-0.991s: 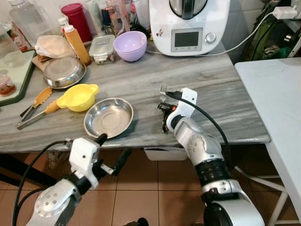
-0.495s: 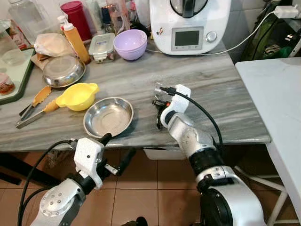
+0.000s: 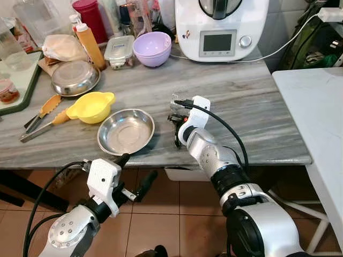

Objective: Setting the table

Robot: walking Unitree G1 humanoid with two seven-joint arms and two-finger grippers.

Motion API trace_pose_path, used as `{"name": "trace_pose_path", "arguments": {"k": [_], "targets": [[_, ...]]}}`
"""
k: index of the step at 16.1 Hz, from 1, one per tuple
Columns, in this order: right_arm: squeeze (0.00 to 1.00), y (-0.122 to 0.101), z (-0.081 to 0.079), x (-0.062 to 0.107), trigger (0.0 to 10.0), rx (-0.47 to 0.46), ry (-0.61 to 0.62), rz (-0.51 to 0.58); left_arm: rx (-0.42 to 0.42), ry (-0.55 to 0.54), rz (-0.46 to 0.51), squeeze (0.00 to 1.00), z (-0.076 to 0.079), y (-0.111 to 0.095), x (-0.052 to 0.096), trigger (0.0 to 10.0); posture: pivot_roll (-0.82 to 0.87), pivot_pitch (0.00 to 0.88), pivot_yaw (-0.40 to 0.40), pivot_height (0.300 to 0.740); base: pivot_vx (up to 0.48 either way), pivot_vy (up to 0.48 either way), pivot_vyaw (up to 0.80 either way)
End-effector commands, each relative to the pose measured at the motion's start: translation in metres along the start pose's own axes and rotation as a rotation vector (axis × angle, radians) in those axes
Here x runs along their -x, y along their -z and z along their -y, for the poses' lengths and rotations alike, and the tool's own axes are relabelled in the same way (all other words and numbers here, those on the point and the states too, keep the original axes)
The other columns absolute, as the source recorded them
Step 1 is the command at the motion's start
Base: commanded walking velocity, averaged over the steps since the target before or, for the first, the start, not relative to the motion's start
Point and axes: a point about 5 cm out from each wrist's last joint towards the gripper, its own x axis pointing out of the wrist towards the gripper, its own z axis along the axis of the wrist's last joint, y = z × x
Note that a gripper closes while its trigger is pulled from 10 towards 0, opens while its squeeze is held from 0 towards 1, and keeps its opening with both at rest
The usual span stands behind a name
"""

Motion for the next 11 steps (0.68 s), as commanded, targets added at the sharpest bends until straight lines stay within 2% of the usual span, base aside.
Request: {"name": "trace_pose_path", "arguments": {"k": [1,4,5,6,11], "targets": [[1.00,0.039,-0.065,0.001,10.0,-0.043,-0.155,-0.117,-0.010,-0.022,-0.027,0.00,-0.003,0.007,0.003,10.0,-0.07,0.196,0.118,0.740,0.000,0.000,0.00],[1.00,0.039,-0.052,0.002,10.0,0.055,-0.155,-0.087,-0.016,-0.035,-0.008,0.00,-0.007,0.006,0.000,10.0,-0.07,0.195,0.120,0.740,0.000,0.000,0.00],[1.00,0.043,-0.042,0.003,10.0,0.091,-0.150,-0.089,-0.019,-0.038,0.001,0.00,-0.008,0.004,-0.002,10.0,-0.07,0.195,0.120,0.740,0.000,0.000,0.00],[1.00,0.043,-0.040,0.004,10.0,0.106,-0.150,-0.084,-0.021,-0.037,0.005,0.00,-0.007,0.001,-0.003,10.0,-0.07,0.195,0.120,0.740,0.000,0.000,0.00],[1.00,0.043,-0.026,0.013,10.0,0.324,-0.211,-0.001,-0.033,-0.013,0.039,0.00,0.002,-0.018,-0.010,10.0,-0.09,0.183,0.127,0.740,0.000,0.000,0.00]]}}
